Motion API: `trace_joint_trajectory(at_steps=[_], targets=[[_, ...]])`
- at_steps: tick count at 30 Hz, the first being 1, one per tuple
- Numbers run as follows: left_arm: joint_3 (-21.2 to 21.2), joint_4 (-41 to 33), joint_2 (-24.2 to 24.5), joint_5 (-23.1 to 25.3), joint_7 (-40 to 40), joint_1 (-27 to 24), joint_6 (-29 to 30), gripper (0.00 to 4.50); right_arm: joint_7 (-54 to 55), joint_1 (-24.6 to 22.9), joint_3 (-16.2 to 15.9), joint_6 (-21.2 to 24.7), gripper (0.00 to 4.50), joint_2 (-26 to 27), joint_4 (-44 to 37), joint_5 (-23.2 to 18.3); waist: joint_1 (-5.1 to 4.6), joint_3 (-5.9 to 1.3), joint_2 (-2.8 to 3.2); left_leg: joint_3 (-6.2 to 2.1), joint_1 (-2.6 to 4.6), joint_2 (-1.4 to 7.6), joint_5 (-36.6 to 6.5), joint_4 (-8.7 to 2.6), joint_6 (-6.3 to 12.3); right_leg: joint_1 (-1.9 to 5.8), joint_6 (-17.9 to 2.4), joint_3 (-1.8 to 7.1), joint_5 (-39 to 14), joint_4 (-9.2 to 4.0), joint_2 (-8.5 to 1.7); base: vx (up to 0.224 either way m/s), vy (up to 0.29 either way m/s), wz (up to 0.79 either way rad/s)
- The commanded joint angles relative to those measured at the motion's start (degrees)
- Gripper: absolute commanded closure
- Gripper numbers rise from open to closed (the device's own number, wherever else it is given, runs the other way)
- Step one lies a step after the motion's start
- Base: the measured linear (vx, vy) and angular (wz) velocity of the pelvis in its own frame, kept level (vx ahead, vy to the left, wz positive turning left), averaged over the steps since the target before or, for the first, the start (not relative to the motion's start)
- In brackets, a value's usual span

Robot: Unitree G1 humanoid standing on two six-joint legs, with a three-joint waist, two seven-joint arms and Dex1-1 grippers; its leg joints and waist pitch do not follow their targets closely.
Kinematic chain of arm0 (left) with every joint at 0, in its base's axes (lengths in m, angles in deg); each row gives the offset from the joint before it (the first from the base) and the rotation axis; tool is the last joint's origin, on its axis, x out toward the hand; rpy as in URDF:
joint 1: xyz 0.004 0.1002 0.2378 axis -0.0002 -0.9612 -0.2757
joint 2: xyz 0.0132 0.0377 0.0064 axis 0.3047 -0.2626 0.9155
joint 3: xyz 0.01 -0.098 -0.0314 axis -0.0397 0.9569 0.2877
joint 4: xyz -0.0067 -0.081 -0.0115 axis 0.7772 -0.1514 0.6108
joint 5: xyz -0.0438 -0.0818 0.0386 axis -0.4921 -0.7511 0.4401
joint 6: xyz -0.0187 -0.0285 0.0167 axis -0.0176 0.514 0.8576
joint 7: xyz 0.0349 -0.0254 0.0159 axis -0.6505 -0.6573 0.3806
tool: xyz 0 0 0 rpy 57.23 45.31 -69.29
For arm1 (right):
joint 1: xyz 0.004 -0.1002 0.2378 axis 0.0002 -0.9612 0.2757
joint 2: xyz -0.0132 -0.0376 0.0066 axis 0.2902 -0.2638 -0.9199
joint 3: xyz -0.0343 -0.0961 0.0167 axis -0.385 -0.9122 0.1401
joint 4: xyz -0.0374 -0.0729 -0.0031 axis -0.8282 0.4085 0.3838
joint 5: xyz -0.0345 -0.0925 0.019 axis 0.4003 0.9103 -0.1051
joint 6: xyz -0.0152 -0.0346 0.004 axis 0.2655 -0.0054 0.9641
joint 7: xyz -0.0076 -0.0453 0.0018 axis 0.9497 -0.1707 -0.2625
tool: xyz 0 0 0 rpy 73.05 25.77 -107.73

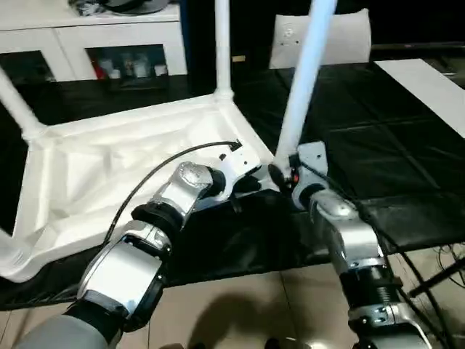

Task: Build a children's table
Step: Rotate leg to tighten, then rotate table base

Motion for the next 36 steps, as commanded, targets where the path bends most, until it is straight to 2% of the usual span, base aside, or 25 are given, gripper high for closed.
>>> trace_joint_trajectory(at_steps=[1,3,4,6,7,8,10,11,13,15,16,17,20,21,24,25,26,27,28,30,31,32,33,34,36], targets=[[0.52,-2.19,1.29,-0.28,-2.67,1.64,-5.51,4.5,-1.94,-2.03,-0.05,-1.5,1.17,-0.37,-3.03,-1.92,0.51,-4.65,-0.04,0.73,-0.52,-0.81,-4.56,-3.04,4.96,5.13,-10.93,2.55,-9.36,-3.08,-2.33,0.0,0.0,0.0],[0.16,-2.27,1.72,-0.03,-3.32,1.4,-6.61,4.5,-2.44,-2.6,0.23,-1.96,1.03,-0.87,-3.84,-2.22,0.61,-4.82,-0.02,0.68,-0.5,-0.64,-3.34,-2.9,5.73,5.1,-11.82,2.67,-5.94,-2.58,-2.3,0.0,0.0,0.0],[0.26,-2.43,2.24,-0.18,-3.68,1.05,-7.91,4.5,-3.35,-4.25,1.14,-2.81,0.98,-2.09,-5.88,-2.66,0.59,-4.93,-0.64,0.74,-0.57,-0.62,-2.61,-2.83,6.36,5.18,-12.55,2.69,-3.78,-2.33,-2.25,0.0,0.0,0.0],[0.44,-2.31,2.29,-0.15,-3.64,0.99,-8.41,4.5,-3.62,-4.75,1.39,-3.15,0.75,-2.34,-6.44,-2.78,0.82,-4.98,-0.35,0.71,-0.57,-0.54,-1.97,-2.71,7.06,5.15,-13.13,2.74,-2.65,-2.07,-2.39,0.0,0.0,0.0],[0.93,-2.78,2.37,-0.51,-3.78,0.52,-9.58,4.5,-3.89,-6.81,2.05,-3.88,0.62,-2.88,-9.25,-3.16,0.89,-5.07,-0.67,0.76,-0.8,-0.6,-0.95,-2.53,7.79,5.1,-13.7,2.76,-1.54,-1.89,-2.43,0.0,0.0,0.0],[1.26,-3.02,2.33,-0.85,-3.74,0.27,-9.83,4.5,-3.92,-7.83,2.39,-4.18,0.62,-3.12,-10.57,-3.34,1.04,-5.02,-0.64,0.82,-0.78,-0.59,-0.89,-2.47,8.05,5.05,-13.66,2.79,-1.52,-1.89,-2.45,0.0,0.0,0.0],[1.66,-3.72,2.26,-1.48,-4.07,-0.46,-10.73,4.5,-3.72,-9.92,2.89,-4.6,0.32,-3.64,-13.1,-3.41,1.46,-4.74,-0.61,0.92,-0.7,-0.55,-2.34,-2.6,8.33,4.9,-12.55,2.71,-4.9,-2.35,-2.45,0.0,0.0,0.0],[1.66,-3.72,2.26,-1.48,-4.07,-0.46,-10.73,4.5,-3.72,-9.92,2.89,-4.6,0.32,-3.64,-13.1,-3.41,1.48,-4.76,-0.63,0.94,-0.7,-0.59,-2.59,-2.61,8.2,4.88,-12.34,2.69,-5.66,-2.41,-2.45,0.0,0.0,0.0],[3.75,-5.32,1.94,-4.16,-5.79,-2.05,-11.03,4.5,-4.85,-14.01,2.46,-4.95,0.12,-5.08,-18.05,-3.63,1.69,-4.5,-0.54,1.0,-0.62,-0.52,-4.46,-2.75,7.14,4.72,-11.17,2.64,-9.48,-3.0,-2.49,0.0,0.0,0.0],[4.43,-7.14,2.32,-5.12,-6.44,-3.2,-10.34,4.5,-6.7,-16.21,2.37,-4.92,0.12,-5.66,-21.0,-4.98,1.92,-4.56,-0.59,0.94,-0.66,-0.46,-4.97,-2.82,7.01,4.79,-10.62,2.68,-10.07,-2.97,-2.47,0.0,0.0,0.0],[4.87,-8.27,2.56,-5.74,-6.73,-3.91,-9.85,4.06,-7.74,-17.16,2.2,-4.68,0.0,-6.06,-22.53,-5.64,1.8,-4.52,-0.66,0.88,-0.8,-0.46,-5.2,-2.86,7.09,4.71,-10.35,2.61,-10.16,-2.93,-2.39,0.0,0.0,0.0],[5.19,-9.31,2.79,-6.27,-7.08,-4.53,-9.26,3.95,-8.73,-17.85,1.9,-4.41,0.0,-6.5,-23.75,-6.1,1.87,-4.51,-0.61,0.87,-0.78,-0.44,-5.49,-2.88,7.0,4.76,-10.25,2.58,-10.46,-2.98,-2.41,0.0,0.0,0.0],[6.07,-16.15,4.48,-7.89,-7.92,-8.3,-5.37,3.82,-13.07,-20.15,-0.2,-3.91,0.0,-8.73,-28.27,-7.5,2.01,-4.28,-0.37,0.78,-0.77,-0.07,-6.89,-3.03,6.78,4.62,-10.46,2.56,-11.54,-3.05,-2.6,0.0,0.0,0.0],[7.25,-20.76,5.2,-9.1,-7.11,-10.78,-2.14,3.67,-14.45,-20.88,-1.03,-3.52,0.0,-9.31,-29.81,-8.11,1.87,-4.3,-0.65,0.89,-0.68,-0.16,-7.91,-3.05,6.23,4.59,-9.91,2.47,-13.28,-3.1,-2.47,0.0,0.0,0.0],[8.39,-29.31,6.9,-10.45,-6.84,-15.6,2.53,3.45,-15.55,-21.5,-2.21,-2.56,0.0,-9.38,-31.8,-9.33,1.63,-3.59,-0.58,0.88,-0.64,-0.12,-10.3,-3.41,5.24,4.25,-7.81,2.34,-19.95,-3.93,-2.44,0.0,0.0,0.0],[8.7,-32.34,7.56,-10.79,-6.84,-17.35,4.17,3.22,-15.75,-21.5,-2.59,-2.16,0.0,-9.2,-32.3,-9.77,1.49,-3.37,-0.55,0.97,-0.22,-0.18,-11.98,-3.59,4.71,3.89,-6.73,2.28,-23.26,-4.47,-2.31,0.0,0.0,0.0],[8.7,-32.34,7.56,-10.79,-6.84,-17.35,4.17,3.22,-15.75,-21.5,-2.59,-2.16,0.0,-9.2,-32.3,-9.77,1.4,-3.29,-0.43,0.93,0.04,-0.12,-13.13,-3.66,4.2,3.84,-6.27,2.23,-24.86,-4.52,-2.34,0.0,0.0,0.0],[9.51,-40.19,9.43,-11.26,-6.81,-22.1,8.37,3.22,-16.62,-21.0,-3.83,-0.73,0.0,-8.58,-33.12,-10.9,1.26,-3.46,-0.64,0.81,0.24,-0.13,-14.17,-3.72,3.48,3.91,-4.99,2.18,-27.09,-4.7,-2.41,0.0,0.0,0.0],[10.07,-45.32,10.75,-11.43,-6.42,-25.31,11.55,3.06,-17.02,-20.26,-4.64,-0.26,0.0,-8.01,-32.94,-11.38,0.96,-3.38,-0.52,0.5,-0.4,0.11,-13.61,-4.12,3.09,4.15,-4.51,2.28,-26.75,-4.31,-2.49,0.0,0.0,0.0],[10.39,-48.66,11.62,-11.56,-6.11,-27.39,13.66,2.96,-17.27,-19.77,-5.17,-0.02,0.0,-7.68,-32.78,-11.69,0.71,-3.4,-0.17,0.63,0.42,0.05,-15.05,-3.89,2.65,3.35,-4.08,2.29,-27.75,-4.75,-2.36,0.0,0.0,0.0],[11.12,-56.21,13.8,-12.52,-5.67,-32.08,19.63,2.86,-17.29,-18.02,-6.19,0.42,0.0,-6.66,-31.43,-11.73,0.67,-3.38,-0.07,0.33,0.04,0.27,-15.21,-4.17,2.05,3.66,-4.5,2.31,-27.34,-4.19,-2.56,0.0,0.0,0.0],[11.6,-60.78,15.13,-13.46,-5.62,-34.92,23.5,2.86,-17.42,-16.48,-6.7,1.29,0.0,-6.05,-29.97,-11.7,0.43,-3.1,-0.08,0.35,-0.22,0.18,-15.54,-4.4,2.25,3.64,-4.12,2.25,-28.08,-4.62,-2.36,0.0,0.0,0.0],[11.64,-61.21,15.27,-13.6,-5.65,-35.2,23.9,2.75,-17.43,-16.32,-6.77,1.4,0.0,-6.01,-29.8,-11.67,0.39,-3.12,0.1,0.36,0.45,0.14,-16.83,-4.19,1.87,3.1,-4.3,2.26,-28.64,-4.65,-2.28,0.0,0.0,0.0],[12.14,-67.84,17.52,-15.71,-6.33,-39.55,30.01,2.65,-17.57,-13.6,-7.74,3.25,0.0,-5.44,-26.9,-11.06,0.21,-3.04,0.14,0.21,0.27,0.1,-17.35,-4.26,1.59,3.24,-4.44,2.22,-29.04,-4.45,-2.3,0.0,0.0,0.0],[12.12,-73.92,20.3,-17.6,-7.61,-43.74,35.42,2.46,-17.93,-10.57,-8.6,4.63,0.0,-4.95,-23.17,-10.58,-0.14,-2.95,0.32,0.18,0.39,0.08,-17.96,-4.32,1.32,3.05,-4.73,2.33,-28.85,-4.47,-2.12,0.0,0.0,0.0]])
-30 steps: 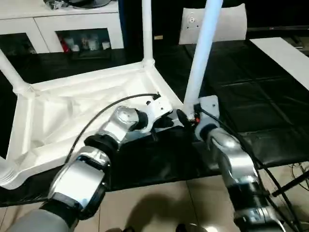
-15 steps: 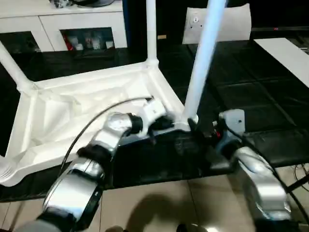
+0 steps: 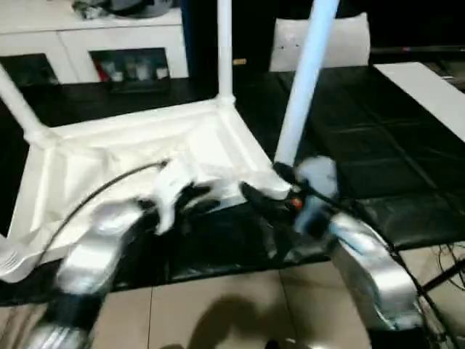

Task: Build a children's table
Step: Rotate table base

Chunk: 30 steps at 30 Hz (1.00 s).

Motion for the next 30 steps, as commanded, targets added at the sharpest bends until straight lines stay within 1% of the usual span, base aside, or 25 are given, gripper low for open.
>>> trace_joint_trajectory(at_steps=[1,2,3,4,5,6,8,9,11,12,13,14,16,17,18,19,20,21,22,24,25,26,28,29,30], targets=[[0.49,-6.16,1.85,-2.21,-0.81,-2.17,7.17,2.46,-0.27,2.3,-0.75,1.99,0.0,0.3,4.44,0.71,-0.26,-2.9,0.51,0.42,0.11,-0.07,-18.11,-4.52,1.4,2.57,-5.21,2.43,-28.08,-4.52,-1.99,0.0,0.0,0.0],[0.68,-7.8,2.33,-2.5,-0.58,-3.09,9.54,2.27,-0.05,3.4,-0.77,2.21,0.0,0.46,5.93,0.97,-0.21,-2.89,0.53,0.48,0.3,-0.13,-17.99,-4.46,1.43,2.41,-5.34,2.47,-27.61,-4.67,-1.85,0.0,0.0,0.0],[0.66,-9.45,3.22,-2.6,-0.56,-4.16,12.47,2.23,0.73,5.32,-0.38,2.12,0.0,0.97,8.65,1.49,-0.23,-3.13,0.5,0.47,0.38,-0.08,-16.98,-4.35,1.01,2.5,-6.51,2.69,-24.73,-4.06,-1.93,0.0,0.0,0.0],[0.6,-10.54,3.89,-2.61,-0.61,-4.9,14.47,2.18,1.35,6.74,-0.04,1.98,0.0,1.38,10.68,1.88,-0.23,-3.03,0.58,0.49,-0.02,-0.17,-16.31,-4.5,1.07,2.78,-6.82,2.66,-23.57,-3.95,-1.76,0.0,0.0,0.0],[0.56,-11.73,4.44,-2.23,-0.32,-5.55,16.52,2.18,2.43,8.26,0.55,2.2,0.0,1.84,12.82,1.93,-0.08,-2.96,0.49,0.46,0.03,-0.2,-16.38,-4.56,1.12,2.77,-6.8,2.62,-23.58,-4.09,-1.75,0.0,0.0,0.0],[0.42,-13.79,5.31,-1.24,1.62,-6.61,20.43,2.18,4.42,11.74,1.63,1.81,0.0,2.52,17.77,2.31,-0.23,-2.99,0.51,0.32,-0.23,-0.24,-16.11,-4.66,0.95,3.13,-6.86,2.6,-23.1,-3.81,-1.77,0.0,0.0,0.0],[0.47,-13.62,5.21,0.09,3.52,-6.78,21.63,2.18,5.82,14.08,2.6,1.01,0.0,3.03,21.31,2.44,-0.39,-3.06,0.68,0.41,0.02,-0.36,-16.39,-4.48,0.64,3.07,-6.86,2.6,-23.29,-3.88,-1.81,0.0,0.0,0.0],[0.59,-12.52,4.92,2.05,6.69,-6.63,21.98,2.18,8.54,16.97,4.46,0.2,0.0,3.73,25.87,2.38,-0.55,-3.07,0.66,0.4,-0.08,-0.43,-15.76,-4.45,0.57,3.06,-7.1,2.67,-22.44,-3.72,-1.76,0.0,0.0,0.0],[0.87,-10.61,4.75,4.46,10.58,-6.05,21.4,2.18,12.73,20.2,7.82,-1.5,0.0,4.5,31.27,1.46,-0.67,-3.17,0.69,0.42,-0.02,-0.58,-15.68,-4.32,0.4,3.15,-6.95,2.57,-22.43,-3.77,-1.79,0.0,0.0,0.0],[1.24,-9.74,4.51,5.2,11.99,-5.72,21.03,2.18,14.93,21.23,9.31,-2.25,0.0,4.44,33.27,1.25,-0.56,-3.18,0.86,0.53,0.29,-0.64,-15.6,-4.19,0.45,2.92,-6.74,2.58,-22.38,-4.0,-1.7,0.0,0.0,0.0],[1.35,-9.33,4.49,5.6,12.77,-5.51,20.95,2.18,16.24,21.86,10.02,-3.02,0.0,4.22,34.6,1.44,-0.58,-3.24,0.68,0.6,0.33,-0.68,-15.48,-4.11,0.49,2.88,-6.78,2.6,-22.15,-3.91,-1.66,0.0,0.0,0.0],[1.43,-8.98,4.47,5.96,13.42,-5.32,20.91,2.18,17.39,22.42,10.6,-3.77,0.0,3.99,35.78,1.7,-0.27,-3.49,0.81,0.58,0.36,-0.62,-14.14,-4.06,0.27,3.01,-7.05,2.64,-20.27,-3.62,-1.65,0.0,0.0,0.0],[1.49,-7.72,4.52,6.62,14.21,-4.92,19.19,2.18,20.65,23.58,12.61,-5.92,0.0,3.1,38.54,1.92,0.14,-3.72,0.83,0.65,0.24,-0.53,-11.66,-3.96,0.16,3.05,-8.67,2.75,-14.83,-2.94,-1.57,0.0,0.0,0.0],[1.33,-7.7,4.3,6.56,14.94,-4.58,18.97,2.18,23.38,24.73,14.64,-7.73,0.0,2.17,41.25,1.68,0.25,-3.81,0.82,0.66,0.2,-0.57,-11.65,-3.97,0.14,3.19,-9.21,2.75,-13.85,-2.65,-1.62,0.0,0.0,0.0],[1.33,-7.7,4.3,6.56,14.94,-4.58,18.97,2.18,23.38,24.73,14.64,-7.73,0.0,2.17,41.25,1.68,0.32,-3.77,0.83,0.7,0.27,-0.56,-11.93,-3.97,0.12,3.1,-9.39,2.75,-13.84,-2.68,-1.6,0.0,0.0,0.0],[1.28,-7.44,3.82,6.66,15.84,-4.35,18.93,2.18,24.62,25.38,15.61,-8.93,0.0,1.4,42.88,1.89,0.49,-3.73,0.92,0.77,0.3,-0.58,-12.75,-3.94,0.07,3.15,-9.32,2.7,-14.26,-2.75,-1.62,0.0,0.0,0.0],[0.46,-6.52,3.83,7.49,16.65,-4.09,17.42,2.18,25.8,26.36,16.67,-10.74,0.0,0.27,45.32,2.19,0.57,-3.66,0.8,0.83,0.37,-0.64,-13.3,-3.92,0.12,3.11,-9.08,2.68,-14.98,-2.9,-1.58,0.0,0.0,0.0],[-0.21,-5.66,3.76,8.32,17.45,-3.93,16.09,2.18,26.55,27.05,17.47,-12.14,0.0,-0.79,47.09,2.41,0.84,-3.65,1.04,0.87,0.55,-0.73,-14.41,-3.84,0.2,2.92,-8.64,2.62,-16.68,-3.17,-1.63,0.0,0.0,0.0],[-0.51,-4.92,3.34,8.72,18.32,-3.82,15.24,2.18,27.33,27.8,18.21,-13.59,0.0,-1.77,48.97,2.6,0.91,-3.65,0.76,0.94,0.51,-0.78,-14.84,-3.76,0.3,2.97,-8.28,2.62,-17.42,-3.26,-1.59,0.0,0.0,0.0],[-0.76,-3.9,2.4,8.83,19.17,-3.68,13.33,2.18,27.93,28.67,19.08,-15.26,0.0,-3.35,51.23,2.53,1.15,-3.71,0.66,0.96,0.48,-0.79,-14.55,-3.67,0.42,2.99,-8.03,2.59,-17.67,-3.28,-1.61,0.0,0.0,0.0],[-0.97,-3.33,1.92,9.08,19.77,-3.47,12.53,2.18,27.67,28.83,19.3,-15.77,0.0,-4.3,51.96,2.51,1.28,-3.75,0.6,0.95,0.22,-0.8,-13.96,-3.64,0.45,3.17,-7.91,2.62,-17.34,-3.15,-1.66,0.0,0.0,0.0],[-1.21,-2.6,1.43,9.46,20.49,-3.21,11.0,2.18,27.1,28.81,19.4,-16.14,0.0,-5.17,52.45,2.48,1.42,-3.83,0.31,0.94,0.05,-0.85,-13.21,-3.58,0.74,3.28,-7.66,2.59,-16.94,-3.1,-1.54,0.0,0.0,0.0],[-1.25,-1.2,0.53,10.13,22.24,-2.61,8.34,2.18,25.52,28.53,19.35,-16.58,0.0,-6.14,52.85,2.35,1.57,-3.92,0.17,0.95,-0.14,-0.9,-12.35,-3.48,1.01,3.42,-7.72,2.59,-16.31,-2.89,-1.55,0.0,0.0,0.0],[-0.66,-0.77,-0.38,9.87,23.58,-2.47,6.15,2.18,23.64,27.53,18.44,-16.64,0.0,-6.36,52.21,2.38,1.63,-3.93,0.24,0.89,-0.28,-0.95,-12.11,-3.47,1.14,3.5,-7.72,2.55,-16.29,-2.84,-1.58,0.0,0.0,0.0],[-0.66,-0.77,-0.38,9.87,23.58,-2.47,6.15,2.18,23.64,27.53,18.44,-16.64,0.0,-6.36,52.21,2.38,1.47,-3.9,0.18,0.99,-0.3,-0.95,-12.53,-3.39,1.3,3.45,-7.65,2.53,-16.65,-3.01,-1.53,0.0,0.0,0.0]])
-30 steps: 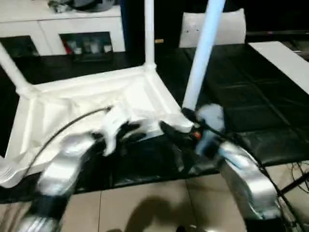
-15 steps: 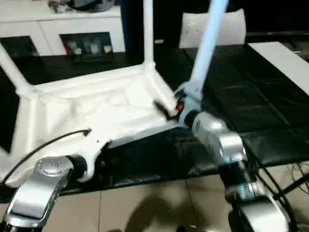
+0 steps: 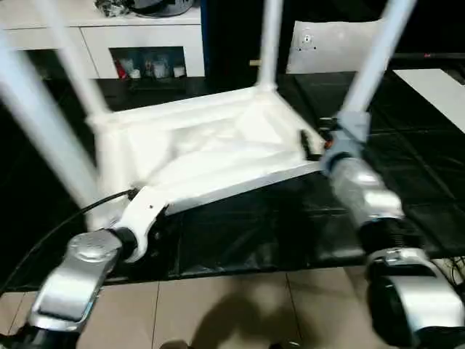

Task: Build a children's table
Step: Rotate table base

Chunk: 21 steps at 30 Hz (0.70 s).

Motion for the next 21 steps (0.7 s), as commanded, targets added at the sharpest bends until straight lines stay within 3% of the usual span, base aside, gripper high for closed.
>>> trace_joint_trajectory(at_steps=[1,4,5,8,9,11,15,17,21], targets=[[1.96,-1.36,-1.26,0.31,2.76,-0.01,-2.27,2.18,-3.29,-2.22,-0.65,0.46,0.0,-0.33,-2.94,0.76,-0.8,-3.96,0.12,1.05,-0.39,-0.8,-12.09,-3.84,1.4,3.65,-7.88,2.16,-16.35,-3.28,-1.6,0.0,0.0,0.0],[3.18,-3.03,-2.34,-0.26,3.91,-1.56,-2.34,2.18,-5.75,-4.1,-2.13,1.29,0.0,-0.02,-5.28,0.75,-1.54,-3.8,0.06,1.06,-0.72,-0.78,-12.68,-3.78,2.12,3.61,-7.42,1.95,-19.27,-3.68,-1.68,0.0,0.0,0.0],[4.4,-4.22,-3.61,-0.69,5.28,-2.82,-2.14,2.18,-7.71,-5.52,-3.37,1.62,0.0,0.0,-7.05,0.73,-1.65,-3.81,0.3,1.01,-0.84,-0.79,-12.62,-3.77,2.17,3.77,-7.39,1.9,-19.36,-3.7,-1.69,0.0,0.0,0.0],[7.64,-7.77,-7.47,-2.02,8.81,-6.37,-1.42,2.18,-13.24,-9.54,-7.16,3.45,0.0,-0.59,-12.82,0.53,-2.52,-3.62,0.1,0.95,-1.1,-0.64,-13.89,-3.8,2.89,3.66,-6.83,1.66,-21.79,-4.29,-1.56,0.0,0.0,0.0],[8.3,-9.24,-8.5,-2.55,9.37,-7.96,-1.27,2.18,-14.45,-10.84,-7.97,3.57,0.0,-0.74,-14.7,0.24,-2.64,-3.57,0.5,1.01,-0.85,-0.68,-14.91,-3.73,3.2,3.33,-6.57,1.59,-23.17,-4.55,-1.44,0.0,0.0,0.0],[9.64,-12.48,-10.57,-2.87,12.09,-12.59,-3.51,2.18,-18.96,-14.3,-9.38,6.57,0.0,-0.86,-20.14,-2.81,-2.73,-3.42,0.41,0.96,-0.78,-0.64,-16.21,-3.79,3.82,3.08,-5.45,1.46,-25.28,-5.06,-1.2,0.0,0.0,0.0],[12.33,-16.77,-14.63,-2.08,16.96,-18.62,-6.66,2.18,-23.86,-19.06,-11.71,9.57,0.0,-1.11,-27.11,-4.95,-2.64,-3.12,0.52,0.8,-0.7,-0.43,-18.26,-4.01,3.97,2.79,-3.82,1.19,-28.29,-5.75,-1.09,0.0,0.0,0.0],[13.32,-18.39,-16.42,-2.15,18.45,-20.54,-6.56,2.18,-25.88,-20.71,-12.9,10.41,0.0,-1.38,-29.44,-5.31,-2.7,-3.03,0.56,0.75,-0.33,-0.46,-20.2,-3.94,3.81,2.45,-2.98,0.93,-30.3,-6.29,-0.96,0.0,0.0,0.0],[16.89,-20.45,-21.07,-1.62,24.36,-22.17,-6.74,2.18,-27.57,-22.97,-14.51,12.61,0.0,-1.53,-33.06,-5.81,-2.81,-2.73,0.5,0.54,-0.51,-0.5,-21.41,-4.07,3.53,2.5,-1.45,0.61,-31.93,-6.85,-0.88,0.0,0.0,0.0]])
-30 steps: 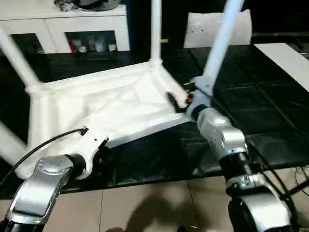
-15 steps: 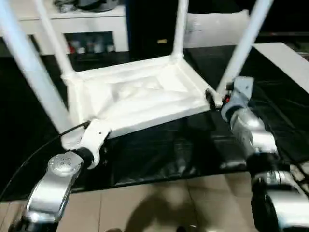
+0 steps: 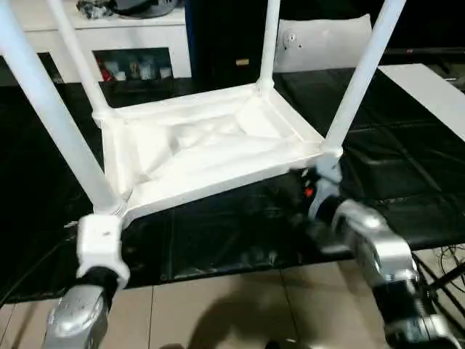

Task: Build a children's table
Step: Rotate table base

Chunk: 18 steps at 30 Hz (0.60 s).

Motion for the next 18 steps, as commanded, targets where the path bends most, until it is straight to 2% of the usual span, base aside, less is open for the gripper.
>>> trace_joint_trajectory(at_steps=[1,2,5,6,7,8,10,11,13,14,15,16,17,18], targets=[[2.37,-1.74,-1.09,0.79,4.11,0.16,-0.98,2.18,-0.36,-0.23,-0.3,1.52,0.0,-0.32,-2.13,-0.45,-0.47,-2.74,0.22,0.66,-0.07,-0.87,-21.79,-3.91,3.52,2.17,-0.81,0.89,-33.04,-6.45,-0.96,0.0,0.0,0.0],[2.72,-1.94,-1.44,1.02,5.12,0.23,-1.56,2.18,-0.22,-0.38,-0.42,1.71,0.0,-0.3,-2.49,-0.26,-0.58,-2.73,-0.01,0.69,-0.11,-0.99,-21.84,-3.84,3.58,2.17,-0.4,0.82,-33.53,-6.59,-0.93,0.0,0.0,0.0],[3.84,-1.21,-1.44,1.66,7.36,1.84,-3.77,2.18,-0.52,-0.54,-1.64,1.83,0.0,-0.71,-3.16,0.85,-0.65,-2.62,0.05,0.59,0.1,-1.3,-22.16,-3.56,3.6,1.87,1.19,0.41,-35.57,-7.14,-0.84,0.0,0.0,0.0],[4.26,0.34,-0.63,1.59,7.4,3.62,-4.72,2.18,-0.65,-0.68,-2.23,3.19,0.0,-0.84,-3.79,1.17,-0.72,-2.65,-0.07,0.56,0.16,-1.38,-22.09,-3.49,3.63,1.81,1.59,0.37,-35.72,-7.21,-0.77,0.0,0.0,0.0],[4.27,1.52,0.04,1.51,7.0,4.86,-5.34,2.18,-0.79,-0.79,-2.62,3.93,0.0,-0.99,-4.12,1.45,-0.66,-2.68,0.08,0.45,0.21,-1.46,-22.05,-3.51,3.69,1.83,1.78,0.34,-35.51,-7.23,-0.72,0.0,0.0,0.0],[3.94,3.03,1.14,1.73,6.3,6.28,-6.26,2.18,-0.91,-0.83,-3.01,4.36,0.0,-1.15,-4.01,1.84,-0.74,-2.71,-0.43,0.48,0.15,-1.44,-22.04,-3.48,3.76,1.82,1.89,0.32,-35.46,-7.27,-0.68,0.0,0.0,0.0],[3.95,7.44,3.3,1.98,4.75,10.8,-8.24,2.18,-1.1,-0.98,-4.13,4.97,0.0,-1.52,-3.76,2.93,-0.56,-2.77,0.08,0.18,0.13,-1.4,-21.91,-3.72,3.69,1.99,1.85,0.37,-34.62,-7.12,-0.78,0.0,0.0,0.0],[4.23,9.03,3.96,1.46,3.98,12.32,-8.82,2.18,-0.67,-0.96,-4.29,4.56,0.0,-1.37,-3.46,3.41,-0.5,-2.87,0.15,0.18,0.23,-1.34,-21.66,-3.77,3.54,1.97,1.38,0.52,-33.44,-6.95,-0.85,0.0,0.0,0.0],[4.69,12.24,5.47,-0.14,1.95,15.07,-10.51,2.18,0.57,-0.8,-4.34,4.08,0.0,-0.87,-2.67,4.32,-0.58,-2.87,0.17,-0.05,-0.27,-1.12,-21.28,-4.06,3.31,2.55,0.78,0.53,-32.22,-6.56,-1.12,0.0,0.0,0.0],[4.91,13.34,6.04,-0.86,0.92,15.99,-11.14,2.18,1.0,-0.69,-4.32,3.96,0.0,-0.68,-2.23,4.58,-0.5,-3.07,0.47,0.01,-0.02,-1.04,-20.99,-4.05,3.21,2.39,0.11,0.76,-31.08,-6.54,-1.19,0.0,0.0,0.0],[5.11,14.64,6.7,-1.67,-0.25,17.05,-11.7,2.18,1.51,-0.55,-4.38,3.7,0.0,-0.55,-1.69,4.96,-0.47,-3.12,0.41,0.0,0.04,-0.94,-20.7,-4.13,3.15,2.43,-0.99,0.96,-29.63,-6.19,-1.31,0.0,0.0,0.0],[5.22,15.83,7.46,-2.09,-1.26,17.86,-11.84,2.18,2.38,-0.33,-4.37,3.3,0.0,-0.39,-0.92,5.58,-0.3,-3.14,0.63,-0.03,0.06,-0.72,-20.69,-4.26,3.05,2.46,-2.01,1.15,-28.2,-5.91,-1.37,0.0,0.0,0.0],[5.58,18.39,8.88,-3.03,-3.32,19.58,-12.37,2.18,4.32,0.27,-4.15,2.49,0.0,0.0,0.94,6.81,-0.24,-3.14,0.48,0.05,0.17,-0.72,-20.7,-4.24,3.0,2.35,-2.38,1.23,-27.89,-5.9,-1.43,0.0,0.0,0.0],[5.87,19.77,9.65,-3.79,-4.75,20.56,-12.52,2.18,5.43,0.73,-3.99,1.83,0.0,0.28,2.2,7.47,-0.07,-3.18,0.66,0.19,0.56,-0.98,-20.85,-4.11,2.81,2.04,-3.06,1.29,-28.17,-5.85,-1.47,0.0,0.0,0.0]])
